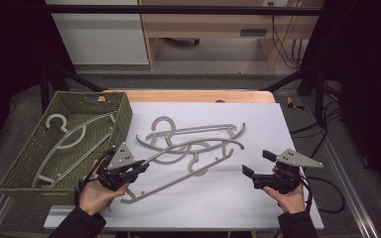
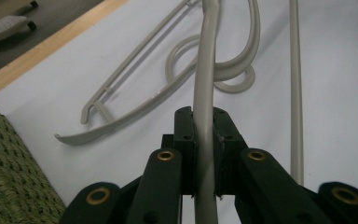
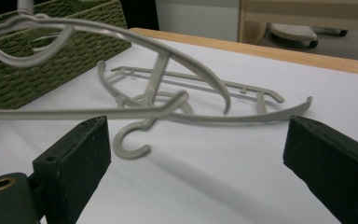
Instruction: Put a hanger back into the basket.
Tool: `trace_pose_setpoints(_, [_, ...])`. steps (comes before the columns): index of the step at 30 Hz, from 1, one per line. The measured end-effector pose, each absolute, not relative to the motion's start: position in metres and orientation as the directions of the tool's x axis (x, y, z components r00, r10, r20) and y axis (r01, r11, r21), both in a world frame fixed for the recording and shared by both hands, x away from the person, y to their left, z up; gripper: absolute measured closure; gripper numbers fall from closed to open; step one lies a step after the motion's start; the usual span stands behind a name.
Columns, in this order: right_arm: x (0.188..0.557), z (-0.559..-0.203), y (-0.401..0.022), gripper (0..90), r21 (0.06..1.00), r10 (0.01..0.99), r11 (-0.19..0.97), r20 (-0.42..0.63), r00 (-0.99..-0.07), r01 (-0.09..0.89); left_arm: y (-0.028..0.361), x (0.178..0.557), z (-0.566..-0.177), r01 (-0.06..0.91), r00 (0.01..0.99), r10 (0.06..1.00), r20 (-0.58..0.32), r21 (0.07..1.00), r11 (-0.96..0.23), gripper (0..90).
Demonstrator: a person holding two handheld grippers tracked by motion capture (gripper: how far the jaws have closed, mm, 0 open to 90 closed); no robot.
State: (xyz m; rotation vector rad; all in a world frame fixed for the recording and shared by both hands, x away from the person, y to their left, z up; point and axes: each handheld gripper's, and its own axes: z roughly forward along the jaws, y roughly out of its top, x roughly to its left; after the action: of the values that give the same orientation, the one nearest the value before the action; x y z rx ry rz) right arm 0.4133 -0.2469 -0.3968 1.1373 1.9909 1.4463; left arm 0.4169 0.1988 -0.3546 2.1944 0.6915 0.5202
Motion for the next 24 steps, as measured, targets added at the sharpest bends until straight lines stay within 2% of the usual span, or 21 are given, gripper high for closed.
trace_pose_setpoints(15, [0.412, -0.397, -0.253, 3.8, 0.922, 0.825, 0.112, 0.121, -0.552, 0.37, 0.226, 0.424, -0.313, 0.264, 0.715, 0.669, 0.203, 0.808, -0.527, 82.7])
trace_pose_setpoints(24, [0.412, -0.397, -0.255, 3.3, 0.924, 0.831, 0.088, 0.138, -0.539, 0.373, 0.25, 0.439, -0.287, 0.274, 0.673, 0.711, 0.202, 0.825, -0.494, 82.7])
